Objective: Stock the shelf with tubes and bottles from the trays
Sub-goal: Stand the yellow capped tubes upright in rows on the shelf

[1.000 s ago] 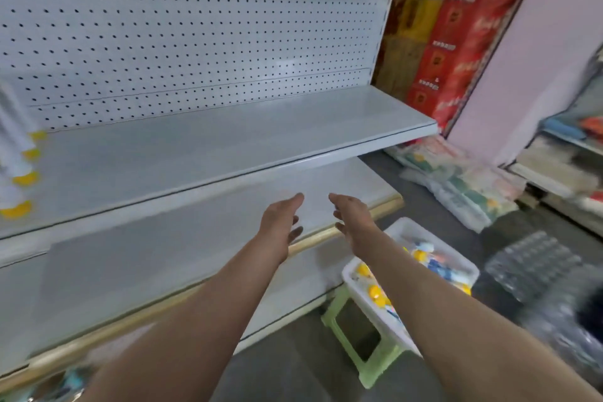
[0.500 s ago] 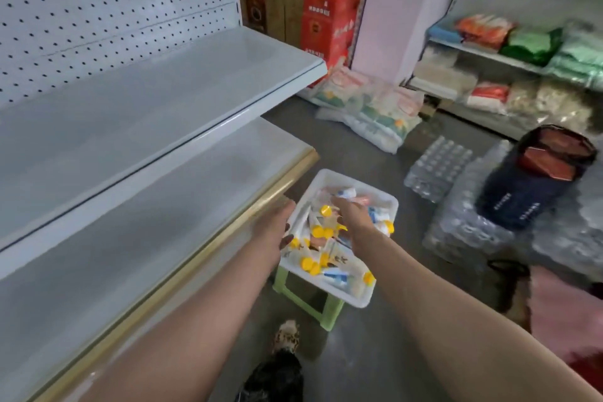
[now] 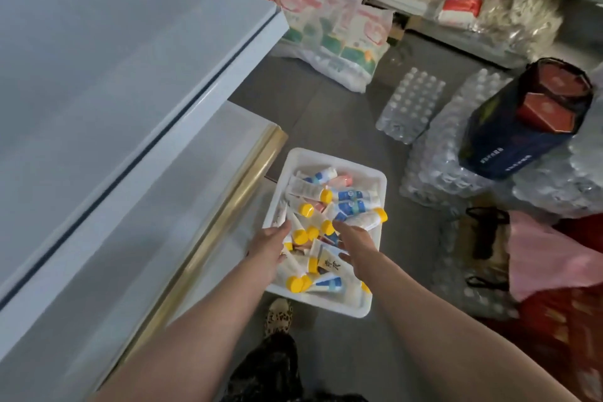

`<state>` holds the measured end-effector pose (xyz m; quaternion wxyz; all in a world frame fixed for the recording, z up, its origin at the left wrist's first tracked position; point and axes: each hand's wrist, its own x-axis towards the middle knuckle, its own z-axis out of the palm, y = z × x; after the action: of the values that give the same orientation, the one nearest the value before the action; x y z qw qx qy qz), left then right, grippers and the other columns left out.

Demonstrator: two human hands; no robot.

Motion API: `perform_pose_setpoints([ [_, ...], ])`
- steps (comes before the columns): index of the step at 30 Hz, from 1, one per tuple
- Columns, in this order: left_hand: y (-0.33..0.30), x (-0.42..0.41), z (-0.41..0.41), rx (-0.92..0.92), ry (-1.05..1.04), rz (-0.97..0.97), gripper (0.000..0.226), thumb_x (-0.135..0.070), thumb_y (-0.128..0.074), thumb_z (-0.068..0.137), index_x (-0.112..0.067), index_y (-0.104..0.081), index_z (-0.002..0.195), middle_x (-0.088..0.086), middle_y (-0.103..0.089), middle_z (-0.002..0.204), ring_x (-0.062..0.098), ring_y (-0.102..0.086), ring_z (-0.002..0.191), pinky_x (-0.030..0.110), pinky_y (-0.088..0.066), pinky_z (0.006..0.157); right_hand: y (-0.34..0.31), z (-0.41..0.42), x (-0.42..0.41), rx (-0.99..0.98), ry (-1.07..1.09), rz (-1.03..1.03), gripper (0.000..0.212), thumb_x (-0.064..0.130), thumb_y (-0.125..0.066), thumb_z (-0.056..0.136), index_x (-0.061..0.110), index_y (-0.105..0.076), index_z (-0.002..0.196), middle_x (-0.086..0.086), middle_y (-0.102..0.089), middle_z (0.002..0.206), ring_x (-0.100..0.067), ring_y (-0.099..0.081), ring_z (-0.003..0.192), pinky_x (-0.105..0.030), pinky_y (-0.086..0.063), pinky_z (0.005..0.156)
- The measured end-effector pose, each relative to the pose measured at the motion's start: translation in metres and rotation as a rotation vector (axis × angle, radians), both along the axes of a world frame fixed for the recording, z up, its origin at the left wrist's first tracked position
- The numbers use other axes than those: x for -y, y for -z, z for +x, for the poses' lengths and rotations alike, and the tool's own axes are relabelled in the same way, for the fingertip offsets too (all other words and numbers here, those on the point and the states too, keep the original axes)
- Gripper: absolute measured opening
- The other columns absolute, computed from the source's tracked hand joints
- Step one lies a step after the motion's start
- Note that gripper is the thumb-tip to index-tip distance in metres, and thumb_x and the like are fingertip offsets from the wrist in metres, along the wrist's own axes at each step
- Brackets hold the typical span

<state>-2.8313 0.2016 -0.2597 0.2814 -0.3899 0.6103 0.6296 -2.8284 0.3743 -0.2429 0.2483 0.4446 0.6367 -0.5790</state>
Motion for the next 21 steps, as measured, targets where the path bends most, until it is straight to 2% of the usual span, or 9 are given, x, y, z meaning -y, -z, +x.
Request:
perform_pose_setpoints([
  [4,0.033,-0.003,-0.024,0.072,0.064,-0.022,0.032,-0.046,-0.067,0.091,-0.019,-0.062,0.108,0.010,-0.060,0.119,0.022,-0.059,0.104,0.033,-0.055,0.085,0.028,-0.021,-0.004,0.012,-0.027,0.091,0.017,0.037,-0.066,0.094,0.020,-0.062,0.098,0.002,-0.061,0.091,-0.018,-0.059,0.091,-0.044,-0.051,0.102],
  [7,0.056,-0.009,-0.033,0.114,0.055,0.001,0.043,-0.044,-0.068,0.091,-0.011,-0.063,0.118,0.010,-0.061,0.107,0.022,-0.058,0.101,0.032,-0.053,0.088,0.053,-0.032,-0.007,0.045,-0.029,0.117,0.035,0.040,-0.071,0.090,0.019,-0.060,0.116,0.002,-0.062,0.097,-0.021,-0.059,0.099,-0.046,-0.050,0.102],
  [9,0.070,-0.012,-0.036,0.159,0.053,-0.004,0.046,-0.044,-0.069,0.090,-0.009,-0.064,0.119,0.014,-0.063,0.105,0.025,-0.061,0.101,0.032,-0.052,0.089,0.069,-0.037,-0.008,0.074,-0.033,0.128,0.043,0.042,-0.074,0.088,0.018,-0.059,0.120,0.000,-0.062,0.101,-0.021,-0.059,0.097,-0.045,-0.051,0.098],
  [11,0.087,-0.015,-0.040,0.185,0.054,-0.034,0.045,-0.045,-0.071,0.088,-0.007,-0.067,0.114,0.018,-0.066,0.112,0.029,-0.064,0.102,0.034,-0.053,0.087,0.085,-0.040,-0.008,0.106,-0.039,0.114,0.049,0.045,-0.076,0.084,0.018,-0.060,0.122,0.000,-0.065,0.101,-0.020,-0.060,0.093,-0.043,-0.052,0.089],
  [13,0.104,-0.020,-0.044,0.199,0.069,-0.069,0.043,-0.047,-0.071,0.087,-0.008,-0.070,0.104,0.011,-0.067,0.095,0.025,-0.063,0.089,0.037,-0.055,0.090,0.102,-0.045,-0.009,0.128,-0.029,0.104,0.050,0.047,-0.078,0.081,0.022,-0.060,0.121,0.000,-0.068,0.103,-0.022,-0.064,0.097,-0.047,-0.052,0.094],
  [16,0.124,-0.028,-0.050,0.215,0.063,-0.106,0.033,-0.049,-0.071,0.087,-0.017,-0.064,0.079,0.002,-0.065,0.082,0.027,-0.066,0.090,0.044,-0.054,0.096,0.122,-0.053,-0.010,0.149,0.026,0.112,0.054,0.045,-0.082,0.077,0.023,-0.059,0.120,-0.002,-0.071,0.104,-0.024,-0.071,0.094,-0.049,-0.055,0.095],
  [21,0.143,-0.047,-0.055,0.242,-0.040,-0.094,0.045,-0.050,-0.076,0.082,-0.007,-0.065,0.091,0.013,-0.071,0.091,0.030,-0.071,0.086,0.044,-0.060,0.086,0.140,-0.058,-0.005,0.160,-0.031,0.219,0.052,0.050,-0.087,0.070,0.025,-0.060,0.107,-0.003,-0.072,0.099,-0.021,-0.072,0.085,-0.039,-0.059,0.084],
])
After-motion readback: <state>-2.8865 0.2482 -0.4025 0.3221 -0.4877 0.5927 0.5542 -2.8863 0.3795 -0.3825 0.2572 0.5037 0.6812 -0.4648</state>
